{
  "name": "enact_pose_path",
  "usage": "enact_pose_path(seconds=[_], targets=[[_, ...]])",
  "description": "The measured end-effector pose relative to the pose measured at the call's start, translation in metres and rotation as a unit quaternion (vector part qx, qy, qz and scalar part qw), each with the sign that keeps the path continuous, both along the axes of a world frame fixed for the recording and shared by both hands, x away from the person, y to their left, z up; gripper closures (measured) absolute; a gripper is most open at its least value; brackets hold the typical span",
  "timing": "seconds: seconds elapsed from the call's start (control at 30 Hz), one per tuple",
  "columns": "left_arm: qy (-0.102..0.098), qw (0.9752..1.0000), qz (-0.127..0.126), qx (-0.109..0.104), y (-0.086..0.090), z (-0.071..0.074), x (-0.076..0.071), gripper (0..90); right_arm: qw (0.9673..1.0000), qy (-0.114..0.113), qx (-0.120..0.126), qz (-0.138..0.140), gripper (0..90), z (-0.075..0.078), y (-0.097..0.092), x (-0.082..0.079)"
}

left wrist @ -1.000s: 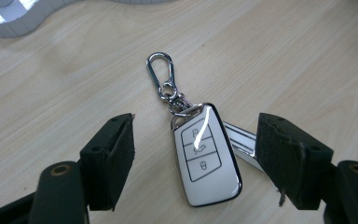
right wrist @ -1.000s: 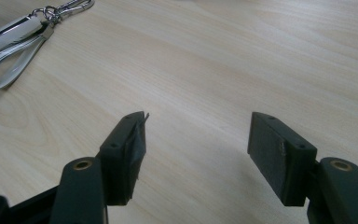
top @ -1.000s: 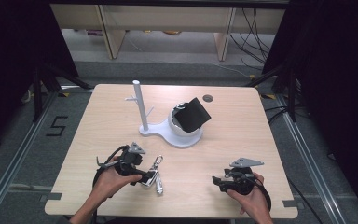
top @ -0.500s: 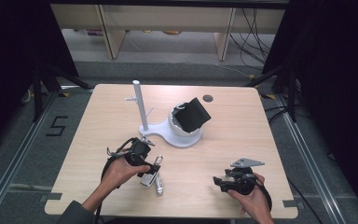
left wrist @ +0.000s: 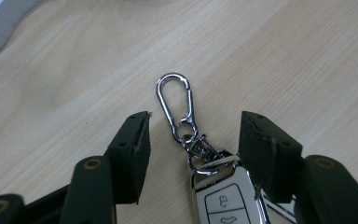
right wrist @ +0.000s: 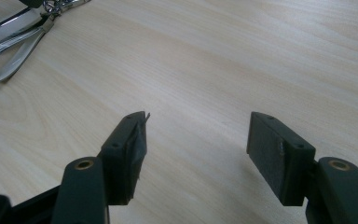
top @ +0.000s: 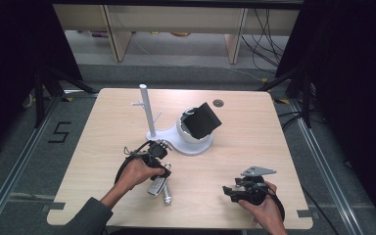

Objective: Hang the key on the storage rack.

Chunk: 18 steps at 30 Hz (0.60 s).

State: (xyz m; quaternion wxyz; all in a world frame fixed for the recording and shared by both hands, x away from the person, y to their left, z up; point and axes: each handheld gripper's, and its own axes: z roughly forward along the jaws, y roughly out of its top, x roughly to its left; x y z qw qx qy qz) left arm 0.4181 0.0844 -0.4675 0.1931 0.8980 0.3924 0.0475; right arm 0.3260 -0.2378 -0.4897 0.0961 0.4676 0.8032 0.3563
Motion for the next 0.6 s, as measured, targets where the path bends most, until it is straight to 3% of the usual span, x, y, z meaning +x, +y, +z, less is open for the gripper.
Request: enact_pose_path(seconds=[0.2, 0.23, 0.4, 0.6], targets=[[0.01, 0.9995, -0.016, 0.027, -0.005, -0.005, 0.003, 52.1, 1.0, 0.009, 0.002, -0.002, 38.8, 0.001, 0.001, -0.001], [0.012, 0.9991, -0.018, 0.036, -0.007, -0.008, 0.004, 52.1, 1.0, -0.003, 0.001, 0.003, 38.8, 0.001, 0.001, -0.001], [0.028, 0.9978, -0.033, 0.05, -0.01, -0.013, 0.009, 60.6, 0.9998, -0.008, 0.009, 0.015, 39.5, 0.0, 0.002, 0.0], [0.024, 0.9966, -0.046, 0.064, -0.015, -0.013, 0.011, 68.1, 0.9999, -0.007, 0.002, 0.012, 39.6, 0.0, 0.002, 0.0]])
